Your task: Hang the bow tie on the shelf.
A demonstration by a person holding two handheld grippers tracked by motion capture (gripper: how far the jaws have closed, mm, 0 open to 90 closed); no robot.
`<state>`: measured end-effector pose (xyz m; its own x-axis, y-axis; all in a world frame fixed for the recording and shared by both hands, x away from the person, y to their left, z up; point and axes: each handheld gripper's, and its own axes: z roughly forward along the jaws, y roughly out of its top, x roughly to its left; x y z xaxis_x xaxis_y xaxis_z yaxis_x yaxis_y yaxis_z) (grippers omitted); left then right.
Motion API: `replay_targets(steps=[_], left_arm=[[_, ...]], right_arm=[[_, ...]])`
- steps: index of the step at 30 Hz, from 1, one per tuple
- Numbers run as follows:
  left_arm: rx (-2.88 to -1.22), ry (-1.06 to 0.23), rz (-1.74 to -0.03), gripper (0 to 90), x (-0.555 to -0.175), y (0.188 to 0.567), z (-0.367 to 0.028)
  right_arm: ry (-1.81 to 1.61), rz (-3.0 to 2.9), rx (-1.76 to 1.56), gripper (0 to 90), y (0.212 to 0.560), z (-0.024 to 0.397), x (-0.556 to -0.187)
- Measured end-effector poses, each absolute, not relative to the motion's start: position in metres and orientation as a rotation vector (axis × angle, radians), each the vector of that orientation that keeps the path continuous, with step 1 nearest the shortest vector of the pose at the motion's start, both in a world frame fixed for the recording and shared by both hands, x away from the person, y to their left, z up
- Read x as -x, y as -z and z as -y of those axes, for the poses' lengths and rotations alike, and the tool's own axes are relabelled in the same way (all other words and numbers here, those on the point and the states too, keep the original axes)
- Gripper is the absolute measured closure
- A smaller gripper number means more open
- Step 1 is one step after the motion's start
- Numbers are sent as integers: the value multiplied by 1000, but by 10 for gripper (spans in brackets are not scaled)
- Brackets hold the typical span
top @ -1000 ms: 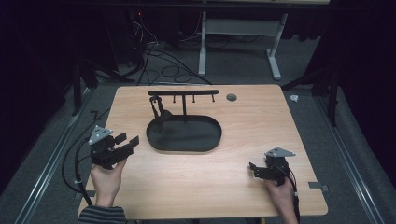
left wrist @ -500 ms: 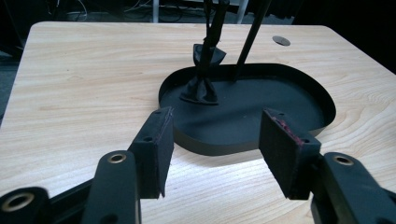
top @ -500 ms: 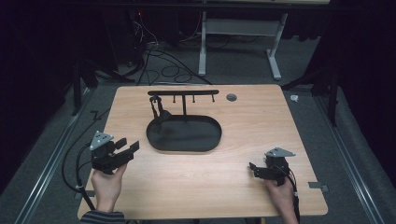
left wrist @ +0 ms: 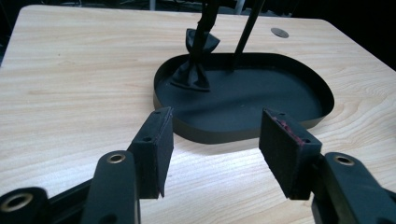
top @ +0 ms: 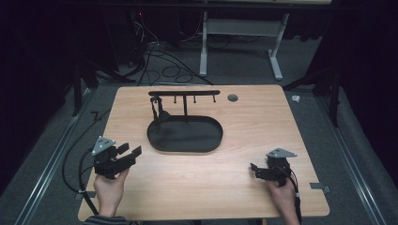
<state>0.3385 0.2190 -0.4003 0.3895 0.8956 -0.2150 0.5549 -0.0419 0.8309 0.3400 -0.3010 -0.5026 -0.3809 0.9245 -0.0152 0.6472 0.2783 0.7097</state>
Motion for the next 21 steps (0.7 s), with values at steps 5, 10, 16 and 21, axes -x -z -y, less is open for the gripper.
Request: replay_targets(steps=[5, 10, 16, 21], left_arm=[[-1708, -453, -1288, 453, -337, 404, -220], [-1708, -447, -1296, 452, -335, 409, -220], [-1715, -447, -1304, 444, -334, 414, -219], [-1733, -435, -1308, 436, -333, 420, -217]], right_arm=[[-874, -2125, -1414, 200, 503, 301, -340], [-873, -2125, -1414, 200, 503, 301, -340], [-873, -2126, -1414, 200, 503, 301, -340], [-873, -2125, -1415, 200, 503, 301, -340]])
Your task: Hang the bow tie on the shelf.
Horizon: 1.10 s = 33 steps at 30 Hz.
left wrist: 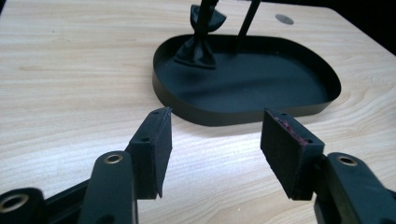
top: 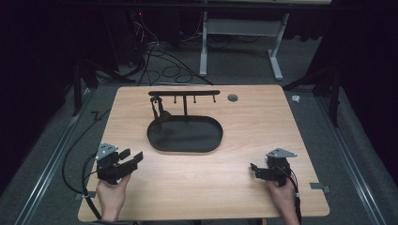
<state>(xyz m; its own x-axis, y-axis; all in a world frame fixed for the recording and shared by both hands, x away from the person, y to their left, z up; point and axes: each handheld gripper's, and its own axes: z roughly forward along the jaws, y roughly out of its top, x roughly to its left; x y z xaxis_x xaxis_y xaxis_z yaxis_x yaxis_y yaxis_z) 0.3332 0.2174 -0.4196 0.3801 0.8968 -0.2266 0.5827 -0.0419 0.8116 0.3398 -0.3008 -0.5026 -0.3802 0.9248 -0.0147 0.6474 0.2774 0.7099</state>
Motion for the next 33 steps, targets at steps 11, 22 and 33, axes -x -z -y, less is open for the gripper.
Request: replay_targets(steps=[11, 22, 33], left_arm=[[-1760, -411, -1305, 408, -333, 428, -212], [-1782, -394, -1306, 409, -335, 437, -204], [-1808, -371, -1310, 415, -338, 447, -197]], right_arm=[[-875, -2126, -1412, 200, 503, 301, -340], [-875, -2127, -1411, 199, 503, 301, -340], [-875, -2127, -1412, 200, 503, 301, -340]])
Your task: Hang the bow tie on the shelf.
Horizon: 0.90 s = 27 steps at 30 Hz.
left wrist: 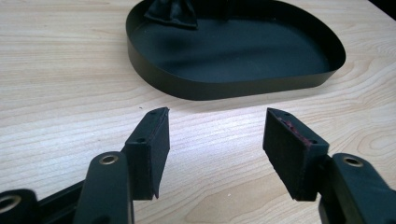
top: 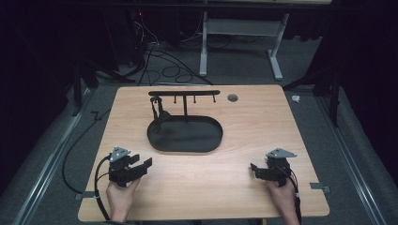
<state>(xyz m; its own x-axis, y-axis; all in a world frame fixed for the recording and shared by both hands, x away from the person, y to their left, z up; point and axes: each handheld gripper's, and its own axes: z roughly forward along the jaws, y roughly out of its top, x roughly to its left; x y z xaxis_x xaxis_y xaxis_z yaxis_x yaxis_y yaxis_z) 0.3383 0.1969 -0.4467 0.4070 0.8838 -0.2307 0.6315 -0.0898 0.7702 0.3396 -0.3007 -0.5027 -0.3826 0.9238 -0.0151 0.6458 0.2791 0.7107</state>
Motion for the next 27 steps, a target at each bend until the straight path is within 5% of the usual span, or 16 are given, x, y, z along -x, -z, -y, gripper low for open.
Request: replay_targets(steps=[27], left_arm=[[-1852, -367, -1340, 416, -346, 469, -183]], right_arm=[[-876, -2128, -1410, 199, 503, 301, -340]])
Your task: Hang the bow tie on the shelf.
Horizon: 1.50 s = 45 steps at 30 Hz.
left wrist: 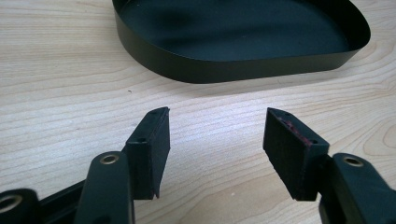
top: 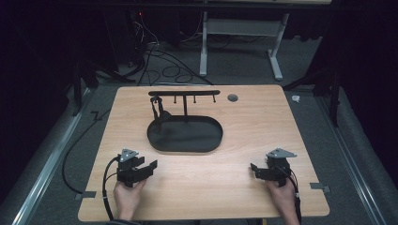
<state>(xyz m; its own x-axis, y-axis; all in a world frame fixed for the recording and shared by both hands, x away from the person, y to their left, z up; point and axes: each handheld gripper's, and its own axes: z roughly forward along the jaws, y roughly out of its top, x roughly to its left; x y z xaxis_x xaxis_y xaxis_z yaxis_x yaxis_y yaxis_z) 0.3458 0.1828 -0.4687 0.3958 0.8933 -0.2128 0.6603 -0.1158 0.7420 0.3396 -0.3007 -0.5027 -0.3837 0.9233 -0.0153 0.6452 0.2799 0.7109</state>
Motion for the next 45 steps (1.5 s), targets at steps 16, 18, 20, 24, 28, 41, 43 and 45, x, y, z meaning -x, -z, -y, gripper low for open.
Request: replay_targets(steps=[16, 18, 20, 24, 28, 41, 43, 45], left_arm=[[-1927, -396, -1338, 416, -353, 479, -169], [-1935, -403, -1338, 416, -354, 480, -169], [-1938, -406, -1343, 415, -355, 482, -168], [-1955, -412, -1343, 416, -358, 485, -165], [-1969, -424, -1346, 416, -361, 489, -163], [-2015, -476, -1325, 412, -367, 499, -154], [-2010, -490, -1323, 411, -367, 500, -153], [-2016, -514, -1313, 410, -367, 501, -151]], right_arm=[[-875, -2128, -1410, 199, 503, 301, -340], [-875, -2128, -1410, 199, 503, 301, -340], [-876, -2129, -1409, 199, 503, 301, -340], [-877, -2129, -1409, 199, 503, 301, -340], [-876, -2130, -1409, 199, 503, 301, -340], [-877, -2129, -1410, 199, 503, 301, -339], [-877, -2130, -1410, 199, 503, 301, -339], [-877, -2129, -1410, 199, 503, 301, -339]])
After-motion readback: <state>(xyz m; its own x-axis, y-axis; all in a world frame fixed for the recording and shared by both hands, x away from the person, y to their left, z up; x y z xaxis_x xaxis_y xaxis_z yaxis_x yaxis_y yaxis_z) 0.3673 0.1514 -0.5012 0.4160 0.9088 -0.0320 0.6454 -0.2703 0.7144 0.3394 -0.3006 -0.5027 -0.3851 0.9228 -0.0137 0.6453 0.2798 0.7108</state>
